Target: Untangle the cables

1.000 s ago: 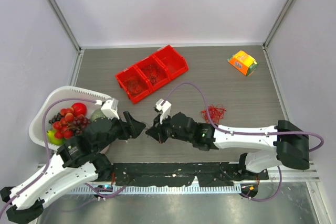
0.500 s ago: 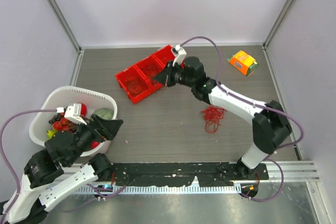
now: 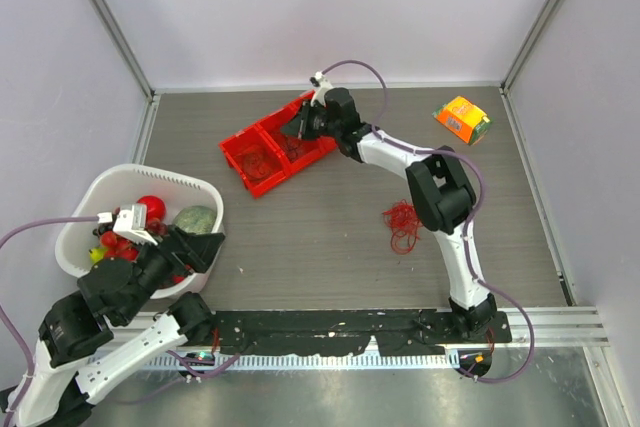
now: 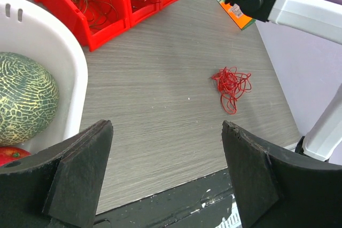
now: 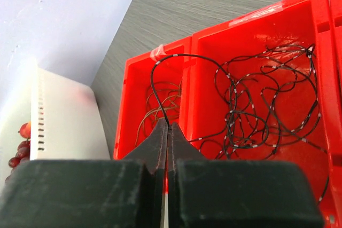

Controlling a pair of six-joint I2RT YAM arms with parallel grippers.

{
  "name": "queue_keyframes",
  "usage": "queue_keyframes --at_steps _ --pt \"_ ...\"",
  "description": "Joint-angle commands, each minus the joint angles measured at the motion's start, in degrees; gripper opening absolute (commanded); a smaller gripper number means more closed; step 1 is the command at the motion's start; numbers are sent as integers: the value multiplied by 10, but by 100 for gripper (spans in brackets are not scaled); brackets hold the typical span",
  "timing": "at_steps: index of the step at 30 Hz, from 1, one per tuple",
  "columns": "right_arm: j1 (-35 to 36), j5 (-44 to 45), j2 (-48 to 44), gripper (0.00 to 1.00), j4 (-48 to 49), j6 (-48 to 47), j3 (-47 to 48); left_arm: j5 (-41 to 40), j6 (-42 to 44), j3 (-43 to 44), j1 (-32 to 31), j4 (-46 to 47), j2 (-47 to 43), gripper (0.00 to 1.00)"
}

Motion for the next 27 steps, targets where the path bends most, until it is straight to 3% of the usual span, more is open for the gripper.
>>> queue_keyframes --at_steps 1,6,14,17,20,24,27 --pt "3 13 40 1 23 8 64 -19 11 5 0 0 -14 87" --pt "-3 28 103 1 57 45 74 -22 12 1 -1 4 -17 87" --pt "-2 95 124 1 -47 -15 115 -14 13 -1 -1 6 -5 87" --pt "2 105 97 17 -90 -33 124 -16 16 -2 -1 6 0 87" --pt "5 127 77 25 -220 -44 180 -17 17 -1 -1 6 7 87" --pt "6 173 32 47 -380 -65 231 -19 17 -1 -1 6 14 88" --pt "6 199 -27 58 -454 -82 213 -18 17 0 -1 6 20 88"
